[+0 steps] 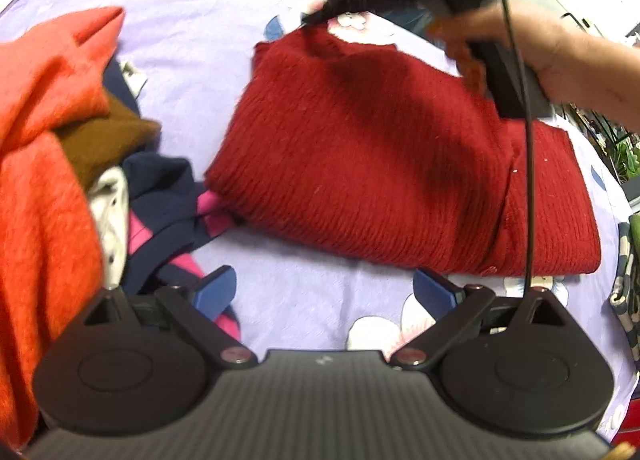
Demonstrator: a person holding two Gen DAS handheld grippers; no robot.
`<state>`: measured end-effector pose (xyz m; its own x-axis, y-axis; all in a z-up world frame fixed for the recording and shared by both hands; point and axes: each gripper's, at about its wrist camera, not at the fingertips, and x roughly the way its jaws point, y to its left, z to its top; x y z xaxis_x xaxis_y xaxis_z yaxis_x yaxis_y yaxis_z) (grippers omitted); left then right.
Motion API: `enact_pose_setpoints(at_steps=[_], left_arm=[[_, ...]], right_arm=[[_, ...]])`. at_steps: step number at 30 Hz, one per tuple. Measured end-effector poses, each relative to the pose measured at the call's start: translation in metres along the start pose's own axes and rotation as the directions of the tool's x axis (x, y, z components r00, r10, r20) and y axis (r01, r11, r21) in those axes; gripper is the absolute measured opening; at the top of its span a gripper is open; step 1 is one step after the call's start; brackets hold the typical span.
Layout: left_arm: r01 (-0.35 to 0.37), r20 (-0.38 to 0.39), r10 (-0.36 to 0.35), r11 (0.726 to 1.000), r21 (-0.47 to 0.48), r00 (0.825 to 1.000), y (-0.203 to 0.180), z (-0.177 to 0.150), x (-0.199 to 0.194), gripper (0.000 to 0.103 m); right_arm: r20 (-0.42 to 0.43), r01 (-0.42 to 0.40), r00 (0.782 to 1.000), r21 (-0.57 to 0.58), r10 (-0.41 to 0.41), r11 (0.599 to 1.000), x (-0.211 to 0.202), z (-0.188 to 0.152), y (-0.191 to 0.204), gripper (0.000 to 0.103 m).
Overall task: Fold small clothes
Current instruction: 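Press the folded sweater flat with the right gripper and withdraw it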
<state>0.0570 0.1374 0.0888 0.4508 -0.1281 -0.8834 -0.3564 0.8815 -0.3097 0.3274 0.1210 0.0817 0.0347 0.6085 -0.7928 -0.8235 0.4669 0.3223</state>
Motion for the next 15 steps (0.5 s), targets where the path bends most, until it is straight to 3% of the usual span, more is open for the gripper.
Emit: enact_pose_setpoints(at_steps=[2, 4, 6, 8, 9, 10, 15], left_arm=[[-0.004, -0.013, 0.004, 1.0, -0.003, 1.0, 0.002, 0.0, 0.002, 0.096], [-0.004, -0.022, 0.004, 1.0, -0.004, 1.0, 0.003, 0.002, 0.004, 0.096], [0.003, -0.013, -0.003, 1.0, 0.004, 1.0, 0.002, 0.005, 0.001, 0.096], [-0.003, 0.001, 0.003, 1.0, 0.028, 1.0, 0.0, 0.009, -0.002, 0.096], [-0.012, 0.008, 0.011, 0.999, 0.04, 1.0, 0.0, 0.01, -0.002, 0.097], [-0.022, 0.015, 0.021, 0.998, 0.053, 1.0, -0.001, 0.012, -0.003, 0.099], [-0.03, 0.024, 0.028, 0.995, 0.09, 0.999, -0.004, 0.018, 0.003, 0.099]], right_arm=[[0.052, 0.002, 0.999, -0.005, -0.002, 1.0, -0.006, 0.013, 0.009, 0.001], [0.055, -0.011, 0.998, -0.002, 0.011, 1.0, 0.001, 0.026, 0.016, 0.001], [0.057, 0.028, 0.998, -0.013, -0.027, 1.0, 0.006, 0.033, 0.023, 0.002], [0.054, 0.054, 0.997, 0.013, -0.055, 0.998, 0.008, 0.034, 0.02, 0.029], [0.047, 0.047, 0.998, 0.023, -0.048, 0.999, 0.006, 0.031, 0.015, 0.052], [0.035, 0.035, 0.999, 0.027, -0.036, 0.999, 0.005, 0.028, 0.011, 0.064], [-0.049, 0.049, 0.998, 0.043, -0.047, 0.998, -0.005, 0.003, -0.022, 0.063]])
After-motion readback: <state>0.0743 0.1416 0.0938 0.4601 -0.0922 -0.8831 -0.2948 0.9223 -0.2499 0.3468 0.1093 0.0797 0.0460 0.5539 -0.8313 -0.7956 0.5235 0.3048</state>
